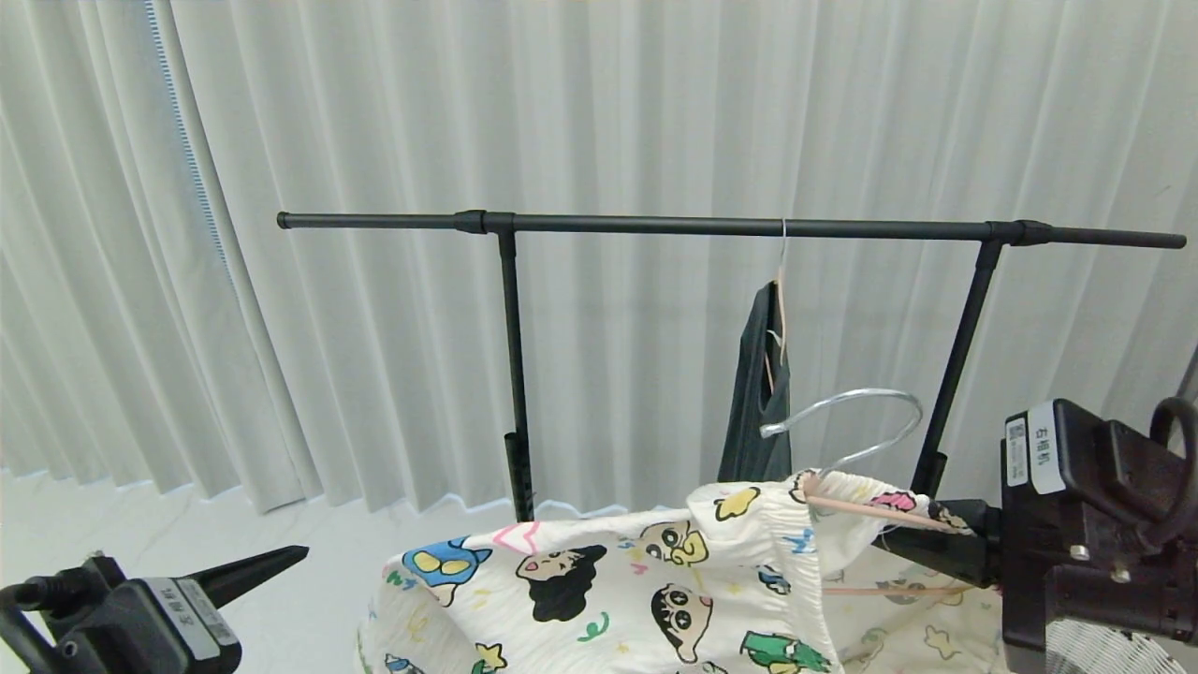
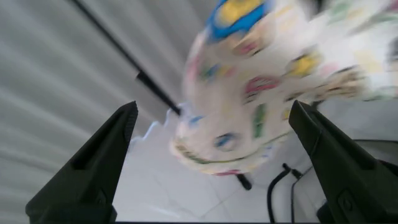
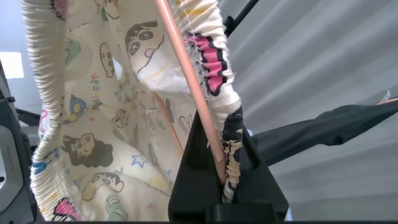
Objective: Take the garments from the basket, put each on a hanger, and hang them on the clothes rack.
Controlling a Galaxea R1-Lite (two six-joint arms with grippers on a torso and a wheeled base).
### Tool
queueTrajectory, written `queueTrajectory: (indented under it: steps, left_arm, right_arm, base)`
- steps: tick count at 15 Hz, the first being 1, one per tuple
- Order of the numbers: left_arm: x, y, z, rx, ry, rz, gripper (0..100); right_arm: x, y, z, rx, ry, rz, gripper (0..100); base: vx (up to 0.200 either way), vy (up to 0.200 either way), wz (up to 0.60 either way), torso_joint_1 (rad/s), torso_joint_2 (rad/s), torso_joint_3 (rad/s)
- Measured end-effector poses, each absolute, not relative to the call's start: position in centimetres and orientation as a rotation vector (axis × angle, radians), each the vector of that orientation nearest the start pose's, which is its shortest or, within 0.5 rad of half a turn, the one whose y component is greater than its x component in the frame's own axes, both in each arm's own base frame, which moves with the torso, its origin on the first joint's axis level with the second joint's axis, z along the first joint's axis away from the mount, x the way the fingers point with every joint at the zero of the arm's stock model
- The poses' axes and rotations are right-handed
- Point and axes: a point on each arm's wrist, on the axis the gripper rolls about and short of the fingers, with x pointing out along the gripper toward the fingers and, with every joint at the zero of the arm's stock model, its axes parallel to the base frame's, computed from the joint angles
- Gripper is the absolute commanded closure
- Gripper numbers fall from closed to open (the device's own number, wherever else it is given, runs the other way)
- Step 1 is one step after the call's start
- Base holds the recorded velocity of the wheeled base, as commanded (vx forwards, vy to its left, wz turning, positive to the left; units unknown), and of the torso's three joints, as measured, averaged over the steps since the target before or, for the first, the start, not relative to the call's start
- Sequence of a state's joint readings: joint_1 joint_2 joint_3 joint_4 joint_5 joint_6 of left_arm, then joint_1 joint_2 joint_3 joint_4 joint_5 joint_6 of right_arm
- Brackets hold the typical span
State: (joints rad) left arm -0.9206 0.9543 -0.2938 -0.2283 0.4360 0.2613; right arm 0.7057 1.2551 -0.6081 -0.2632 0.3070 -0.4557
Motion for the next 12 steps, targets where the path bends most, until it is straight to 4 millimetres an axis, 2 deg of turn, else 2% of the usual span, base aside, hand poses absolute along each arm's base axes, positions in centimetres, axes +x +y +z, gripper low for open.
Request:
queueTrajectory:
  steps: [2,6,7,9,12]
  left_arm:
    - [7.0,-6.6,15.0,0.509,0.299,-0.47,0]
    - [7.0,-6.7,14.7,0.492,0.319,-0.518,0]
    - [7.1,-6.7,14.6,0.493,0.322,-0.517,100]
    - [7.3,-6.5,14.5,0.49,0.332,-0.494,100]
    - [8.0,-5.4,14.3,0.466,0.369,-0.362,100]
  right_arm:
    - [13.5,12.6,20.4,-0.484,0.144,1.101,100]
    - [12.8,12.7,20.7,-0.485,0.12,1.13,100]
    - [12.7,12.7,20.6,-0.486,0.121,1.13,100]
    - [12.6,12.4,20.4,-0.488,0.132,1.122,100]
    - [12.6,11.7,20.1,-0.489,0.171,1.096,100]
  base:
    - [0.0,0.0,0.0,0.0,0.0,0.0]
    - [0.0,0.0,0.0,0.0,0.0,0.0]
    - [0.0,0.0,0.0,0.0,0.0,0.0]
    - [0.0,0.0,0.0,0.0,0.0,0.0]
    - [0.0,0.0,0.0,0.0,0.0,0.0]
